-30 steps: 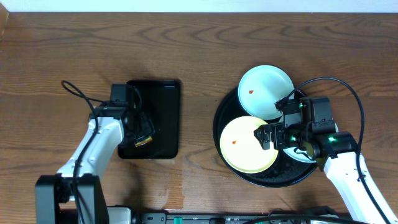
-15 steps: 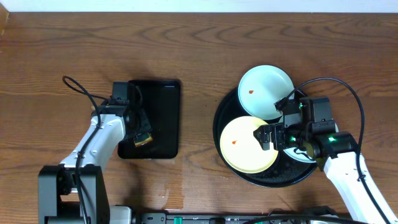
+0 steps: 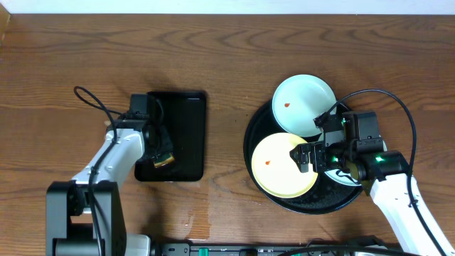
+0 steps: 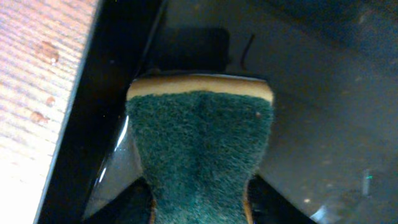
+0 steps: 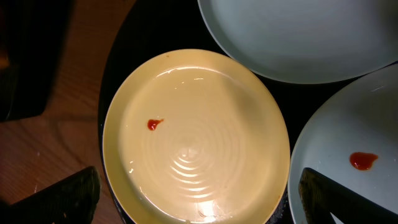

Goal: Clean dirty plates on tray and stack at the side

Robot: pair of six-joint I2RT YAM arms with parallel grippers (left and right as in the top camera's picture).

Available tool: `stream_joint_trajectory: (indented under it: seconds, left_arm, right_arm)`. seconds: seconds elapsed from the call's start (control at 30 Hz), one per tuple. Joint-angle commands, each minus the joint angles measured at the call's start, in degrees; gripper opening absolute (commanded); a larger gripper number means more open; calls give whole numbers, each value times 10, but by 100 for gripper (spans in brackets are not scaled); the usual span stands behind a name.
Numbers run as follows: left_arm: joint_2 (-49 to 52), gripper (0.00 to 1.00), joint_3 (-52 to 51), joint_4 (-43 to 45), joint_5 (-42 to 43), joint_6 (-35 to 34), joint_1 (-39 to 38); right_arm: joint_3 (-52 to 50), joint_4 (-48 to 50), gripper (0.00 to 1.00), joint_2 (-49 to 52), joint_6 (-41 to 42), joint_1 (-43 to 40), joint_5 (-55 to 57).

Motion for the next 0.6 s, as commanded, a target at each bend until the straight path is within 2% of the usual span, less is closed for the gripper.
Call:
stream_joint_trajectory:
  seconds: [0.0,0.1,0.13,0.17,0.57]
  left_arm:
    - [14,32,12,2,-8,1,-1]
    - [19,19,12,5,-8,1,-1]
    - [19,10,12,5,-8,1,-1]
    - [19,8,12,5,-8,1,-1]
    - [-14,7,13,6,-7,17,-1]
  right_arm:
    - [11,-1,99,1,7,8,-6]
    - [11,-1,99,1,7,8,-6]
    - [11,-2,99,1,7,8,-6]
    - [11,-1,99,1,7,8,-6]
    - [11,2,99,1,7,8,-5]
